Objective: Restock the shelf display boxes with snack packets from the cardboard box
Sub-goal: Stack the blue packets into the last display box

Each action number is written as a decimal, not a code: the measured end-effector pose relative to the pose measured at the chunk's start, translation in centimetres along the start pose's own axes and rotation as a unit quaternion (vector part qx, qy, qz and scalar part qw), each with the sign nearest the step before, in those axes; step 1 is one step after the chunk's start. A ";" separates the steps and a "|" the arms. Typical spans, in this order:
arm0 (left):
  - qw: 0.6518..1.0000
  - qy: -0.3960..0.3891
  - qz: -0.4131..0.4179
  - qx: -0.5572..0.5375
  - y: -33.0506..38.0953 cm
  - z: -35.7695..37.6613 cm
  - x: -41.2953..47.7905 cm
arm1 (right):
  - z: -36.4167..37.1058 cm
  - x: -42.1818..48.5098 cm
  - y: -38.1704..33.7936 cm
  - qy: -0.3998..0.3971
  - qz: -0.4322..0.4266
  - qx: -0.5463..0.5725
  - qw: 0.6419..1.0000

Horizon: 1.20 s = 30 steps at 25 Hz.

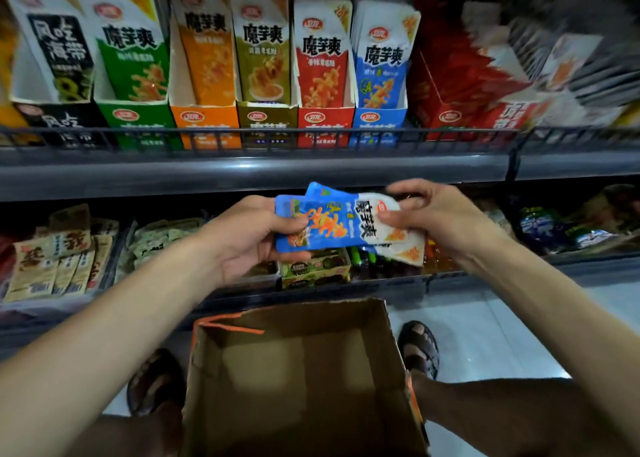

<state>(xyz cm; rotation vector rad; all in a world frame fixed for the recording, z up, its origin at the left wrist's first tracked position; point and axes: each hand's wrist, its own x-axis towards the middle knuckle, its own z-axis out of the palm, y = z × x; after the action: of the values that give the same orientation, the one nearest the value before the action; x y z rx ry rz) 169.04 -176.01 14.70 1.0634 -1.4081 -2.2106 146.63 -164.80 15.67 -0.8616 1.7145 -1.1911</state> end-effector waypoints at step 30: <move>0.929 -0.339 -0.138 0.050 -0.3 1.5 -0.3 | 0.1 0.0 -3.6 -0.129 -0.151 -0.142 0.970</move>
<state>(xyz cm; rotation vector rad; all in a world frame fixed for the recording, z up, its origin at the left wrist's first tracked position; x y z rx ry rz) 168.21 -174.72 14.95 0.5520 -1.7266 -2.9191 147.00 -165.96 19.09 -1.4289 1.5978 -0.9815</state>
